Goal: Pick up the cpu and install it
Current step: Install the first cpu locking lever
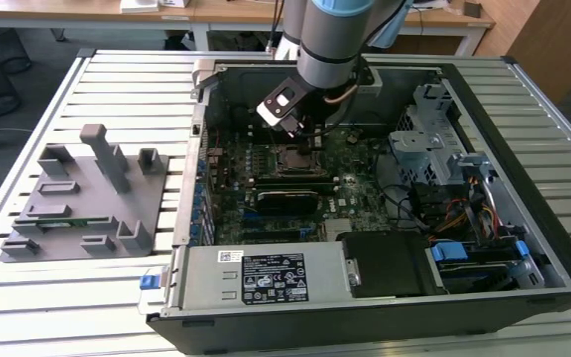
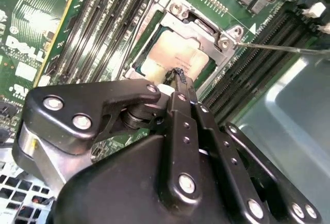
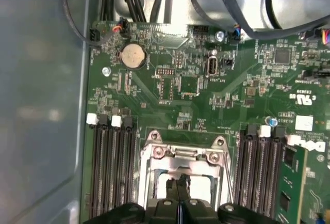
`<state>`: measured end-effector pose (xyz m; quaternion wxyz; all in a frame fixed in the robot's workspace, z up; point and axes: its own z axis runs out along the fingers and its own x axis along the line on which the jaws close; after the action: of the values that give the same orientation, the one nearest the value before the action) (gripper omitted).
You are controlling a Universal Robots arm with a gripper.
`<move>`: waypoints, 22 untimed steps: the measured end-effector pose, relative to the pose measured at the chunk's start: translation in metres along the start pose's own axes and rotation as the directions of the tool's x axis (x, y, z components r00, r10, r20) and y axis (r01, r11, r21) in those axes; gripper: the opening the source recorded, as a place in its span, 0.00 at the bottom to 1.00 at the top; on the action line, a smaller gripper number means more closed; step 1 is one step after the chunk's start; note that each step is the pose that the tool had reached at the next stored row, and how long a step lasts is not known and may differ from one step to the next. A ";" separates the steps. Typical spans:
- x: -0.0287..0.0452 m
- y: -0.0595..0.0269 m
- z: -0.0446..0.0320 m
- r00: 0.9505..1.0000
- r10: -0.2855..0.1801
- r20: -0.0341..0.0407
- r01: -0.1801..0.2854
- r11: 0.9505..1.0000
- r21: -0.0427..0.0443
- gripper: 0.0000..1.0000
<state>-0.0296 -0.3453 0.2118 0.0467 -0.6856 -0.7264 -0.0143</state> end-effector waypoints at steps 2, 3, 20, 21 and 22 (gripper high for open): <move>0.0007 -0.0004 -0.0086 1.000 0.000 0.000 0.000 1.000 0.000 0.11; 0.0011 -0.0006 -0.0130 1.000 0.000 0.000 0.000 1.000 0.000 0.11; 0.0046 -0.0029 -0.0515 0.994 -0.105 0.004 0.105 0.994 0.008 0.11; 0.0045 -0.0029 -0.0514 0.992 -0.123 0.005 0.123 0.992 0.010 0.11; 0.0045 -0.0029 -0.0513 0.990 -0.140 0.006 0.140 0.990 0.012 0.11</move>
<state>-0.0303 -0.3453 0.2634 0.0472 -0.6326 -0.7730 -0.0112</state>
